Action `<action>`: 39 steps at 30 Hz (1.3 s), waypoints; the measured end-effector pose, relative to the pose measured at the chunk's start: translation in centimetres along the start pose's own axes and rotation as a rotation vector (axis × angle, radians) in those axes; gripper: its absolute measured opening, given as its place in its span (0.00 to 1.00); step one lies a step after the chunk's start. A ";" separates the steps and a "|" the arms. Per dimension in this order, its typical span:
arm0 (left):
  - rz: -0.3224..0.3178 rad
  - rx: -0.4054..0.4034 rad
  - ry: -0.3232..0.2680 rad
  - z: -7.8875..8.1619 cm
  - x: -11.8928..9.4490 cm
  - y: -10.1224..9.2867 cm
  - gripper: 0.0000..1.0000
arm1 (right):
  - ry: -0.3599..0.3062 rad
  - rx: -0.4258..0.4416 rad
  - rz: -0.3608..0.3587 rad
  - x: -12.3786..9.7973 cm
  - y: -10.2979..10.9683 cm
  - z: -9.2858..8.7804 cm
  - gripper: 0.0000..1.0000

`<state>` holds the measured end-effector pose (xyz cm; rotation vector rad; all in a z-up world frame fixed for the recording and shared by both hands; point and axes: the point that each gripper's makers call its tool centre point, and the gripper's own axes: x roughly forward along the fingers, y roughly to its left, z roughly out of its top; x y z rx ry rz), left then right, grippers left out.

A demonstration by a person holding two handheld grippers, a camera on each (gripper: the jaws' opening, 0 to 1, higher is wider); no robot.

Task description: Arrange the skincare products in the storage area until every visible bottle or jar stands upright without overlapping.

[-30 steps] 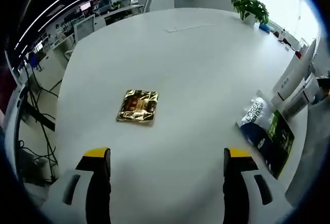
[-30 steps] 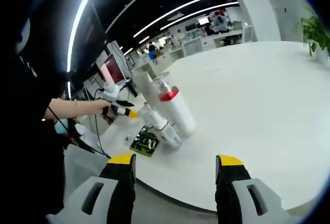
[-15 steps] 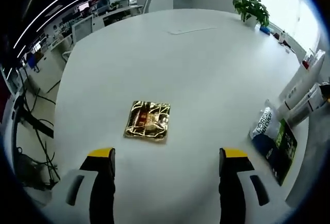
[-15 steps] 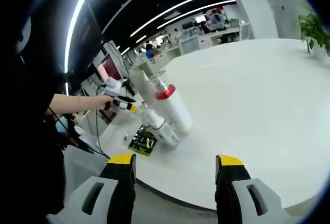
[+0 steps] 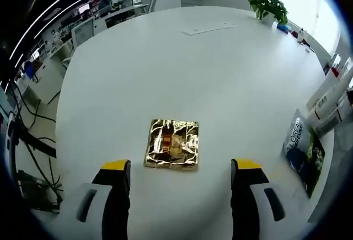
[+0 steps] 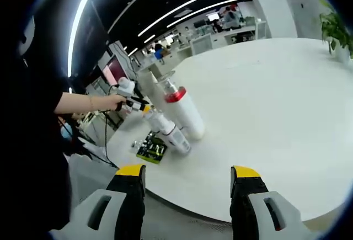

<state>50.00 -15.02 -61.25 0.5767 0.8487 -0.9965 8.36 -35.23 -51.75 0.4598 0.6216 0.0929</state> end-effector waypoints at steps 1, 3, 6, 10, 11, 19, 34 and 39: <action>-0.001 -0.008 0.003 -0.1 -0.1 -0.1 0.69 | 0.000 0.001 -0.001 0.0 0.0 0.0 0.63; 0.003 -0.013 0.012 -0.2 0.2 0.8 0.68 | 0.002 0.003 -0.003 0.0 0.0 0.0 0.63; -0.006 -0.011 0.030 -0.3 0.6 1.3 0.67 | 0.003 0.005 -0.004 0.0 -0.1 0.0 0.63; -0.014 0.008 0.046 0.1 1.1 2.1 0.66 | 0.006 0.005 -0.006 0.0 -0.1 -0.1 0.63; -0.015 0.010 0.046 0.5 1.4 2.3 0.66 | 0.007 0.005 -0.007 0.0 -0.1 -0.1 0.63; -0.043 0.006 0.086 0.2 1.4 1.7 0.65 | 0.005 0.005 -0.011 0.0 -0.3 -0.1 0.63; -0.054 0.053 0.094 0.9 0.8 0.7 0.49 | 0.006 0.003 -0.017 0.0 -0.4 -0.1 0.62; -0.055 0.063 0.091 1.0 0.9 -0.2 0.40 | 0.006 0.002 -0.016 0.0 -0.3 -0.1 0.62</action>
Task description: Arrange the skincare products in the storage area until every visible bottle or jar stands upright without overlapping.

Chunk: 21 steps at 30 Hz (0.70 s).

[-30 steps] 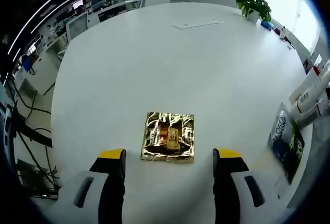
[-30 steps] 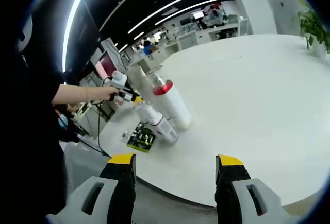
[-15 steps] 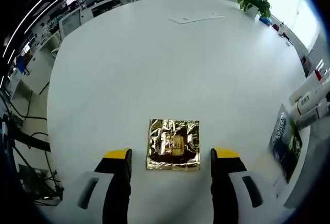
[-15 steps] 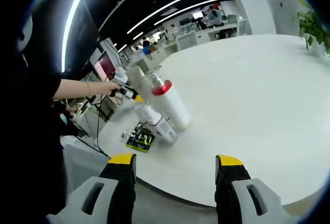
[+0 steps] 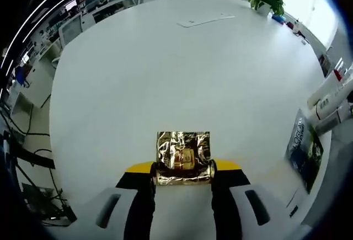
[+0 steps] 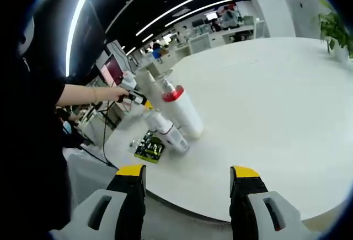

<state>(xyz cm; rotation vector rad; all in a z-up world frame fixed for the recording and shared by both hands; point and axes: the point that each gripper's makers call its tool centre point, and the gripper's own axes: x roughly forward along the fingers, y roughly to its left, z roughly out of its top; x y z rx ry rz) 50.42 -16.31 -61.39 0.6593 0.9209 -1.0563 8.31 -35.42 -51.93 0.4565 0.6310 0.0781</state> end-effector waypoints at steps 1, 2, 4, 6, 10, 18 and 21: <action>0.002 -0.002 0.000 0.0 -0.1 -0.5 0.41 | 0.000 0.000 0.000 0.0 0.0 0.0 0.62; 0.002 -0.001 0.000 0.0 -0.1 0.4 0.40 | 0.000 -0.001 0.000 0.0 0.1 0.0 0.62; 0.006 0.003 -0.001 0.0 -0.2 0.2 0.40 | 0.000 -0.003 0.000 0.0 0.1 0.0 0.62; 0.011 0.025 0.008 0.0 -0.2 0.5 0.36 | -0.001 -0.004 -0.001 0.0 0.0 0.0 0.62; 0.067 0.118 -0.033 1.2 -0.5 1.8 0.15 | -0.002 -0.005 0.001 -0.1 -0.1 0.0 0.62; 0.056 0.080 -0.041 1.3 -0.1 2.1 0.20 | -0.001 -0.007 0.001 0.0 0.0 0.0 0.62; 0.069 0.044 -0.056 0.8 -1.2 2.4 0.22 | 0.001 -0.006 0.003 0.0 0.1 0.0 0.62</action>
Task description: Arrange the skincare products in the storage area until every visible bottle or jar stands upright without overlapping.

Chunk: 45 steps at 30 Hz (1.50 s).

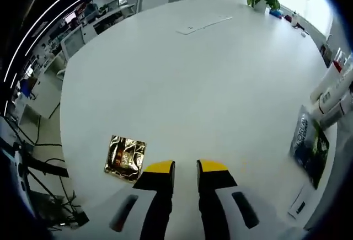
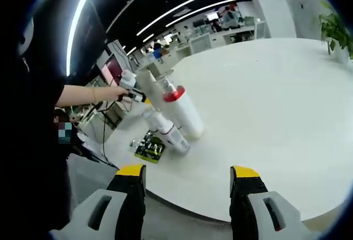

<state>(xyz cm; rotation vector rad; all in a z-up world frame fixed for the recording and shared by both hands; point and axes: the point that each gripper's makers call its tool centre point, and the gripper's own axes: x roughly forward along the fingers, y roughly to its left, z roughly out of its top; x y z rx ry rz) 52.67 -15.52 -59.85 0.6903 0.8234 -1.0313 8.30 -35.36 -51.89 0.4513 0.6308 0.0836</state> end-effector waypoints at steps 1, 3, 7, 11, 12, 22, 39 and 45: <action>0.013 -0.029 -0.013 -0.1 -0.1 0.8 0.23 | 0.001 -0.001 0.001 0.0 0.0 0.0 0.62; 0.061 -0.115 -0.039 -0.1 -0.2 2.5 0.28 | 0.003 0.001 0.001 0.0 0.0 -0.1 0.62; 0.132 -0.179 -0.058 -0.7 -2.2 4.8 0.38 | 0.012 0.005 0.000 0.1 0.0 -0.2 0.63; 0.135 -0.166 -0.021 -1.8 -1.3 6.3 0.51 | 0.024 0.016 0.003 0.2 0.2 -0.3 0.64; 0.138 -0.156 -0.011 -2.1 -0.9 6.6 0.53 | 0.027 0.016 0.002 0.3 0.2 -0.3 0.64; 0.009 -0.041 0.092 -2.0 2.0 7.2 0.60 | 0.052 0.040 -0.017 0.4 -0.2 -0.7 0.64; -0.112 0.028 0.170 -1.5 2.8 6.9 0.54 | 0.076 0.043 -0.030 0.4 -0.6 -1.1 0.64; -0.142 0.061 0.178 -1.4 2.8 6.1 0.41 | 0.075 0.044 -0.030 0.4 -0.6 -1.1 0.64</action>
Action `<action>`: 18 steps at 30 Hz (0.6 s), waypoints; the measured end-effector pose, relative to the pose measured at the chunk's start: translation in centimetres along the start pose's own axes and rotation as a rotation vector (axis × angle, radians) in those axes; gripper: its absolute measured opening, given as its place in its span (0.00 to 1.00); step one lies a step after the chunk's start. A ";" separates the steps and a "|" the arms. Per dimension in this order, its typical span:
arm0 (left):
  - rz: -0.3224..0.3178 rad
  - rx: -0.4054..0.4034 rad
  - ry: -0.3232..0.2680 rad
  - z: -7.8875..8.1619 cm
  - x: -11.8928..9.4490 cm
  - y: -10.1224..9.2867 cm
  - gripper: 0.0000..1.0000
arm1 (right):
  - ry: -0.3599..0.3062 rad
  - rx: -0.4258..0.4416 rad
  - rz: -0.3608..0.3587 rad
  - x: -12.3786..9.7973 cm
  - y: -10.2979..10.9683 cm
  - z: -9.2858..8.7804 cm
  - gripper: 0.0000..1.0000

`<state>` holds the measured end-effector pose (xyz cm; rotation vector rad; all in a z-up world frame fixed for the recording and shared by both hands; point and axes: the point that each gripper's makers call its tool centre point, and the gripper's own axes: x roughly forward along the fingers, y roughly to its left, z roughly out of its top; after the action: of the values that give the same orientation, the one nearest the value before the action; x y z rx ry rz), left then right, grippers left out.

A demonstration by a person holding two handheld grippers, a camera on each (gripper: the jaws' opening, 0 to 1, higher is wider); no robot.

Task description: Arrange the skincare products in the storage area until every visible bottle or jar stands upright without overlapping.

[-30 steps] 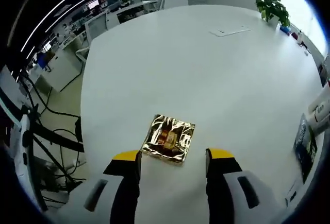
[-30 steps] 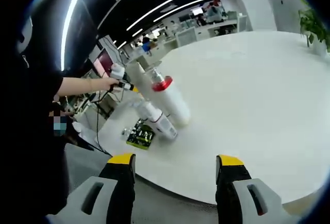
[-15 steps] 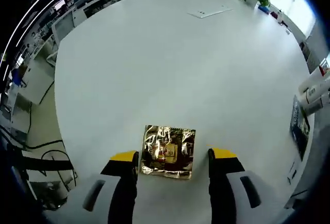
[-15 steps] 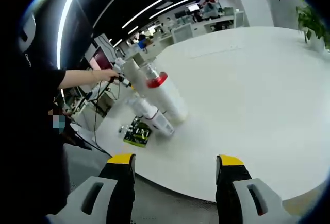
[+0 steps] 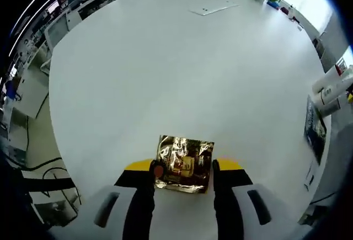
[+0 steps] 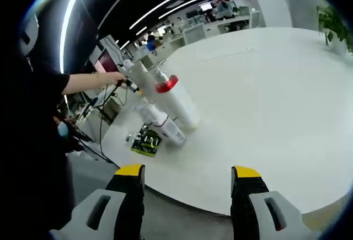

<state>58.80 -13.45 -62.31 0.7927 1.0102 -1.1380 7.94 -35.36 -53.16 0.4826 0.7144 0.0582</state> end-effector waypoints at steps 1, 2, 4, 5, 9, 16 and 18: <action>-0.001 0.001 0.003 0.0 0.0 -0.1 0.40 | -0.001 0.000 0.000 0.0 0.0 0.0 0.64; 0.000 -0.005 0.004 0.2 0.1 -0.3 0.40 | -0.001 -0.001 0.000 0.0 0.0 0.0 0.64; -0.001 -0.004 0.006 0.2 0.2 -0.1 0.39 | -0.002 -0.001 0.001 0.0 0.1 0.1 0.64; 0.000 -0.006 0.006 0.3 0.2 -0.2 0.39 | -0.003 -0.002 0.001 0.0 0.1 0.1 0.64; -0.001 -0.006 0.005 0.2 0.1 -0.3 0.40 | -0.006 -0.003 0.001 0.0 0.1 0.1 0.64; -0.010 0.022 0.025 0.1 0.1 -1.0 0.40 | -0.008 -0.004 0.004 0.0 0.2 0.2 0.64; -0.013 0.029 0.030 0.1 0.0 -1.0 0.40 | -0.009 -0.004 0.004 0.0 0.2 0.2 0.64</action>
<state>57.89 -13.79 -62.32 0.8295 1.0271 -1.1575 8.09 -35.29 -52.93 0.4798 0.7049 0.0610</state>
